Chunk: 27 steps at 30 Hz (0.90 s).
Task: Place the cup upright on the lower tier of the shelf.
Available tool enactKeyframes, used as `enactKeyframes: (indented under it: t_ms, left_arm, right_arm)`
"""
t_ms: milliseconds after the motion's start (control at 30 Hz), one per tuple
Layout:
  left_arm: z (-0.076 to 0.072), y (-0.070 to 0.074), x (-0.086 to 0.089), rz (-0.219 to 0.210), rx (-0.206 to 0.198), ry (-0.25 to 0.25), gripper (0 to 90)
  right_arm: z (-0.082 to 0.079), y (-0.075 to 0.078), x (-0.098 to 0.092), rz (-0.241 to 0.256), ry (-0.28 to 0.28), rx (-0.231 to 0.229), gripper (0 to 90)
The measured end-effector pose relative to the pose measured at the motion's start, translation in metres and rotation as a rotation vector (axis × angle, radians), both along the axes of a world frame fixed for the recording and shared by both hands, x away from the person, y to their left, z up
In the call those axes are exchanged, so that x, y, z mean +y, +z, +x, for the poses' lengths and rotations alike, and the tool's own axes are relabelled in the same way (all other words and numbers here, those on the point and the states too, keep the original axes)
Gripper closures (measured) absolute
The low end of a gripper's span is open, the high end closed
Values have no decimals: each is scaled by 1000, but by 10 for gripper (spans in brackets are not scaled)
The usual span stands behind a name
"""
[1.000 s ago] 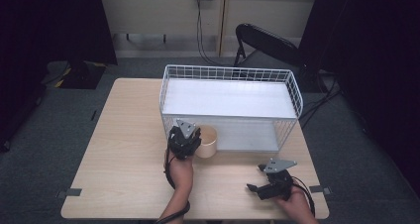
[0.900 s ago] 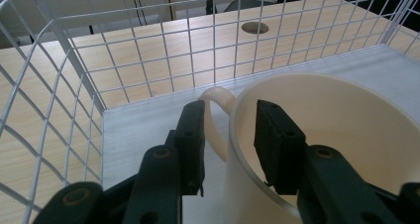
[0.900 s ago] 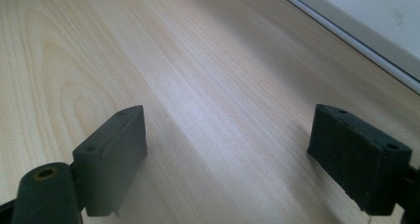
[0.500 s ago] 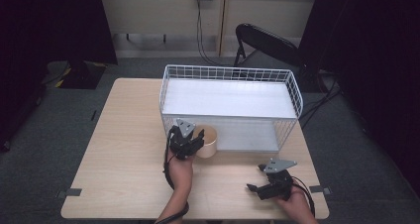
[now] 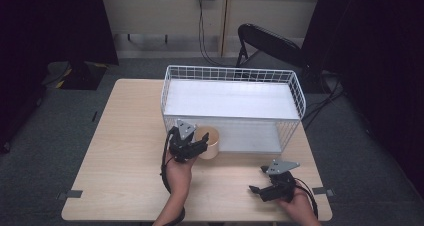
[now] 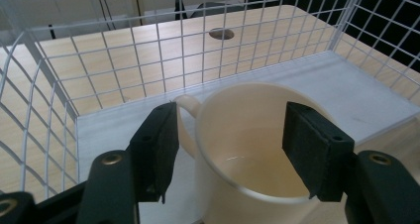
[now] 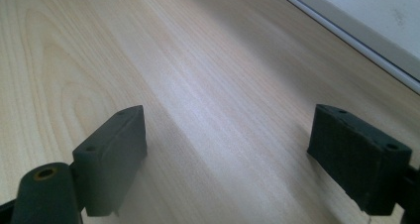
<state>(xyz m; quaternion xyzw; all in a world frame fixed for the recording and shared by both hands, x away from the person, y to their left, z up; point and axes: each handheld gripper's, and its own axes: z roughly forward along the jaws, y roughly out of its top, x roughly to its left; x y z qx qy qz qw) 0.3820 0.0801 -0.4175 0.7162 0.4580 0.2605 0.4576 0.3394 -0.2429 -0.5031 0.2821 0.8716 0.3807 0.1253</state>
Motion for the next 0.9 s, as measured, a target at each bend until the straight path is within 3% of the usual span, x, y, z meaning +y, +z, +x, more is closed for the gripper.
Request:
enactKeyframes:
  t_ms: [300,533,800,900]
  left_arm:
    - [-7,5,6,10,5,-29,262]
    - [-13,2,8,7,7,-49,229]
    - [-23,-7,11,-14,15,-57,189]
    - [-27,-10,11,-46,22,-60,186]
  right_arm:
    - [0,0,0,0,0,0,141]
    - [0,0,0,0,0,0,141]
    - [0,0,0,0,0,0,141]
    - [0,0,0,0,0,0,141]
